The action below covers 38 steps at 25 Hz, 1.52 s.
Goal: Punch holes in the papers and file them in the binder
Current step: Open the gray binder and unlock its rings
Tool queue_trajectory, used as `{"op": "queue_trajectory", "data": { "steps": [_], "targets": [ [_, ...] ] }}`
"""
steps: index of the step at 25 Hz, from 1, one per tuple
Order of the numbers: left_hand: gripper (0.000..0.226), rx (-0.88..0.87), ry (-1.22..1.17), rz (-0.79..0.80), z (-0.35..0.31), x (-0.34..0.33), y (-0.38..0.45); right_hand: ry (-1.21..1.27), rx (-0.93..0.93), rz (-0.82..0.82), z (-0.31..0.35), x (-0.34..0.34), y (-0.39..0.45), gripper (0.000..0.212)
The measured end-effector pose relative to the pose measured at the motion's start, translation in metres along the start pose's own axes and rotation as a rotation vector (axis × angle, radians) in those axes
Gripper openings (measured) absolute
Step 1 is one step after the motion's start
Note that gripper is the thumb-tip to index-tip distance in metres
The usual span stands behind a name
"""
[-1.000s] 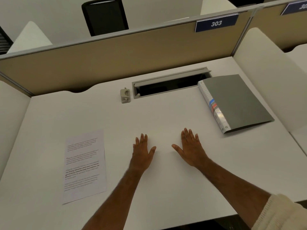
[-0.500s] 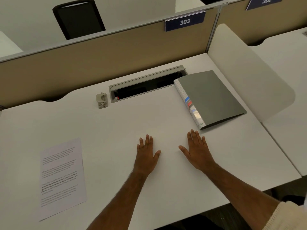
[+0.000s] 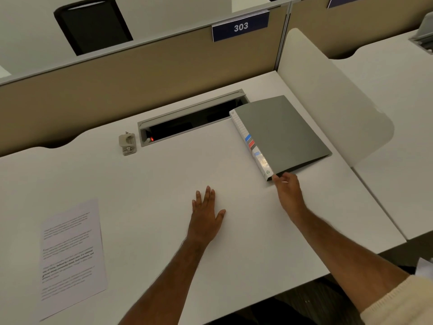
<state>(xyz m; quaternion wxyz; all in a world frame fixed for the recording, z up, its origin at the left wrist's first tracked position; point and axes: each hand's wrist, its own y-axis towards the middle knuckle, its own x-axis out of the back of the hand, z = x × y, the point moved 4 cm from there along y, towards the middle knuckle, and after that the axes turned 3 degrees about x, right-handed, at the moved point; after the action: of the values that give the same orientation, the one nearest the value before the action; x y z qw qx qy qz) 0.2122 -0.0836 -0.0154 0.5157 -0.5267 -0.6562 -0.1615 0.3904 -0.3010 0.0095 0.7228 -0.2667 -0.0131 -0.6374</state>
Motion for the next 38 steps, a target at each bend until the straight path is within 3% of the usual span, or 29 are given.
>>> {"op": "queue_trajectory", "data": {
  "steps": [6,17,22,28,34,38],
  "targets": [
    [0.074,0.026,-0.044,-0.026,0.002,0.000,-0.002,0.426,-0.153,-0.052,0.006,-0.004,0.029,0.013],
    [0.073,0.087,-0.209,-0.078,0.014,0.013,-0.017,0.467,-0.068,0.017,0.006,-0.021,0.017,0.043],
    [0.076,0.127,-0.346,-0.097,0.018,0.022,-0.025,0.315,0.049,0.055,0.016,-0.028,-0.020,0.044],
    [0.068,0.165,-0.420,-0.174,0.023,0.036,-0.031,0.162,0.087,0.187,0.028,-0.042,-0.074,0.019],
    [0.061,0.159,-0.542,-0.177,0.028,0.044,-0.033,-0.073,0.199,0.323,0.020,-0.065,-0.105,0.018],
    [0.060,0.135,-0.623,-0.192,0.025,0.057,-0.039,-0.210,0.332,0.405,0.018,-0.078,-0.118,0.033]
  ]
}}
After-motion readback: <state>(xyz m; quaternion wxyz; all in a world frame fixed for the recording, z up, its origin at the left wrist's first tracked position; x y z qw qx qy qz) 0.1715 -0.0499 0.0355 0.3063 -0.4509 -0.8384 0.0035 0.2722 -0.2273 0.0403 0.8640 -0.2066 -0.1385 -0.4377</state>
